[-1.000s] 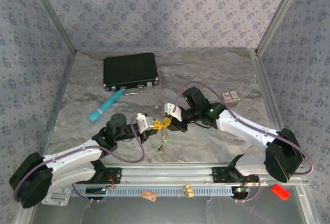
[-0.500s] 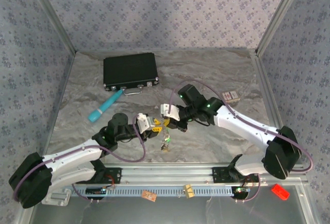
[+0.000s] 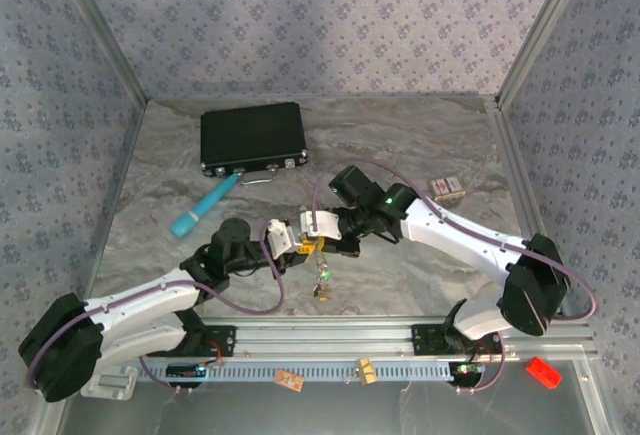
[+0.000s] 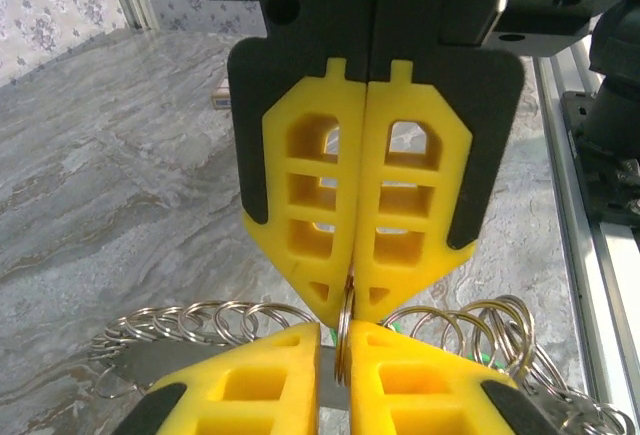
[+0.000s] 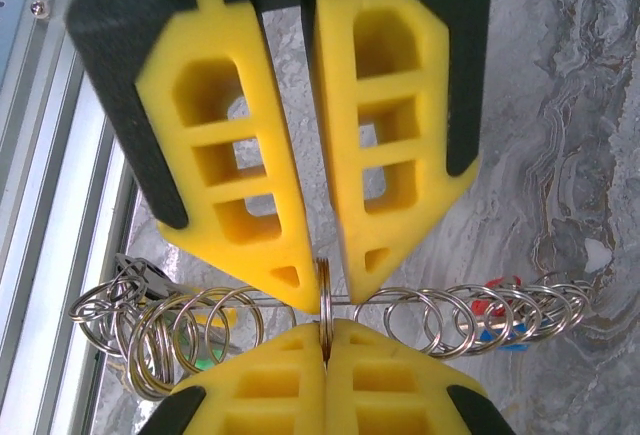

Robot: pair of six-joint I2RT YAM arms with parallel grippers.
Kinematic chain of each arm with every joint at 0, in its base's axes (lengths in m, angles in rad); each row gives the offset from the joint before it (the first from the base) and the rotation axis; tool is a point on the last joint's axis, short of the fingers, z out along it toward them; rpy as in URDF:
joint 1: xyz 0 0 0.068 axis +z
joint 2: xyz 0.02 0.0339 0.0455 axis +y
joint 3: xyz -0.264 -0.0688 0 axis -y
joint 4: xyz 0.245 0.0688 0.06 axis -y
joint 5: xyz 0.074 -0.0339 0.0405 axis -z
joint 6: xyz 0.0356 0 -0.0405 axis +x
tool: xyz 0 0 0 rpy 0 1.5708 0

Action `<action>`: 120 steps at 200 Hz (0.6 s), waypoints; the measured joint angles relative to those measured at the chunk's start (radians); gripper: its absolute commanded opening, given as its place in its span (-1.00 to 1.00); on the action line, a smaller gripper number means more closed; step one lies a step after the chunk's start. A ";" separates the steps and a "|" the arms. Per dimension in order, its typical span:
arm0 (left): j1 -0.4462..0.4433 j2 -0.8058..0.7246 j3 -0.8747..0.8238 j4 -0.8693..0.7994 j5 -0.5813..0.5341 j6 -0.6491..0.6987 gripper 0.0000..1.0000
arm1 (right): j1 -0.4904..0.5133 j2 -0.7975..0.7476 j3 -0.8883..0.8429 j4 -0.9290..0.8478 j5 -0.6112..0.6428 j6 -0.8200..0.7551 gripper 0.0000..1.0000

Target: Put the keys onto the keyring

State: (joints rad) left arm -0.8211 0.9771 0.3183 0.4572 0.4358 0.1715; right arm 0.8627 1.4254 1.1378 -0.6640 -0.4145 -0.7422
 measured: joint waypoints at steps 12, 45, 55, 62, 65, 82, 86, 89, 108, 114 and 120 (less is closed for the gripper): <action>0.000 0.005 0.000 0.006 0.002 0.000 -0.75 | -0.001 0.000 0.000 0.001 0.000 0.000 -1.00; 0.000 0.008 0.000 0.010 0.013 0.003 -1.00 | -0.001 0.000 0.000 0.001 0.000 0.002 -0.97; 0.000 0.008 0.000 0.011 0.013 0.002 -1.00 | -0.005 -0.003 -0.004 0.008 -0.001 0.013 -0.77; 0.000 0.008 0.000 0.013 0.013 0.000 -1.00 | -0.011 -0.011 -0.017 0.025 -0.009 0.025 -0.65; 0.000 0.008 0.000 0.015 0.013 0.000 -1.00 | -0.015 -0.018 -0.027 0.036 -0.017 0.031 -0.61; 0.000 0.008 -0.002 0.031 0.013 -0.014 -1.00 | -0.051 -0.071 -0.093 0.119 -0.074 0.077 -0.47; 0.000 0.008 -0.005 0.039 0.013 -0.018 -1.00 | -0.063 -0.088 -0.113 0.142 -0.092 0.089 -0.46; 0.000 0.008 -0.007 0.048 0.013 -0.023 -1.00 | -0.072 -0.100 -0.126 0.156 -0.103 0.102 -0.45; 0.000 0.012 -0.025 0.109 0.013 -0.052 -1.00 | -0.124 -0.162 -0.200 0.253 -0.168 0.168 -0.42; 0.000 0.015 -0.030 0.125 0.013 -0.060 -1.00 | -0.134 -0.172 -0.218 0.283 -0.184 0.186 -0.40; 0.000 0.018 -0.034 0.134 0.013 -0.066 -1.00 | -0.140 -0.179 -0.236 0.311 -0.199 0.204 -0.39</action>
State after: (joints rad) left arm -0.8211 0.9955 0.2844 0.5911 0.4488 0.1055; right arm 0.7231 1.2461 0.9020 -0.3534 -0.6132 -0.5381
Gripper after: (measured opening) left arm 0.045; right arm 0.289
